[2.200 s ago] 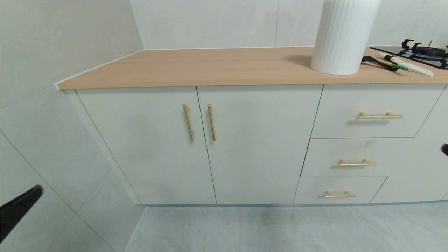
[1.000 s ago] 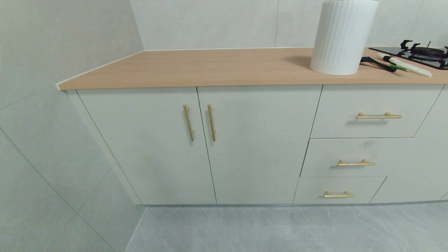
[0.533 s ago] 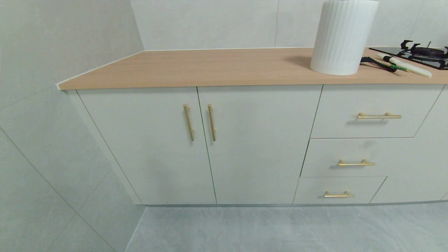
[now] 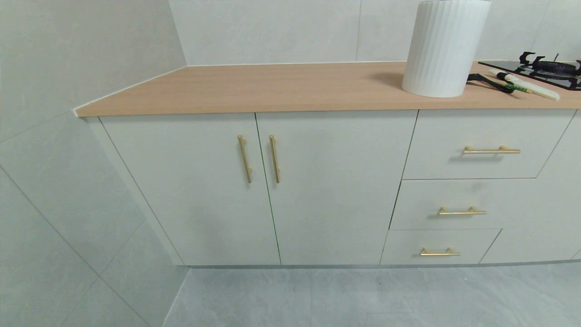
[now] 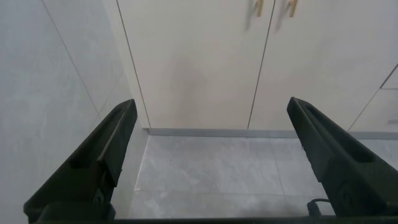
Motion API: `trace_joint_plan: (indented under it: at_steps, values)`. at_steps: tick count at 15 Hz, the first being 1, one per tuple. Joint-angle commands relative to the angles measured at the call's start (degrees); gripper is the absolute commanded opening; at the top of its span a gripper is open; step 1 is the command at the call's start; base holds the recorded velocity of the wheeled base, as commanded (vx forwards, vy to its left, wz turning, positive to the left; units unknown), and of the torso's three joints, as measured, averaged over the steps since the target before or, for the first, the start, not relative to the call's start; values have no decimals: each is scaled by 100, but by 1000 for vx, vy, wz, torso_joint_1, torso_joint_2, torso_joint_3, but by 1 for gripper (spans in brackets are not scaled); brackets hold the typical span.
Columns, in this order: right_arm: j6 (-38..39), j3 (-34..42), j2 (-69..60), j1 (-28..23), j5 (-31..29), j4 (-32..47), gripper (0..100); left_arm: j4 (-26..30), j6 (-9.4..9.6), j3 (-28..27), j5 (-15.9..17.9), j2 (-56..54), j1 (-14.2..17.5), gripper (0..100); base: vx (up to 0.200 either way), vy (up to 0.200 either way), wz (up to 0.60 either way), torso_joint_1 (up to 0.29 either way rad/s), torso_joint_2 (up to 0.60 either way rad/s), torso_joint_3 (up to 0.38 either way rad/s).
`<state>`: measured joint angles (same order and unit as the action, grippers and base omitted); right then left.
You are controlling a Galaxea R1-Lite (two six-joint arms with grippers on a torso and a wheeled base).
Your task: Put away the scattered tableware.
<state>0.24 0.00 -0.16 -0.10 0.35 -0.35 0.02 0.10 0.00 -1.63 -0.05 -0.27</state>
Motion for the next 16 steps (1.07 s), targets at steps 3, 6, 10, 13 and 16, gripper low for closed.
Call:
trace_joint_plan:
  at_steps: [3, 6, 10, 13, 16]
  values:
    - [-7, 0, 16, 1, 9, 0, 100, -2, -62, 0, -4, 5, 0, 100, 0, 0, 0, 0, 0, 0]
    - [11, 0, 16, 1, 17, 0, 100, -2, -62, 0, -4, 5, 0, 100, 0, 0, 0, 0, 0, 0]
    - [11, 0, 16, 1, 9, 0, 100, -2, -62, 0, -4, 5, 0, 100, 0, 0, 0, 0, 0, 0]
    - [11, 0, 16, 1, 9, 0, 100, -2, -62, 0, -4, 5, 0, 100, 0, -133, 0, 2, 3, 2]
    - [11, 0, 16, 1, 9, 0, 100, -2, -71, 0, -4, 5, 0, 100, 0, -200, 0, 4, 1, 2]
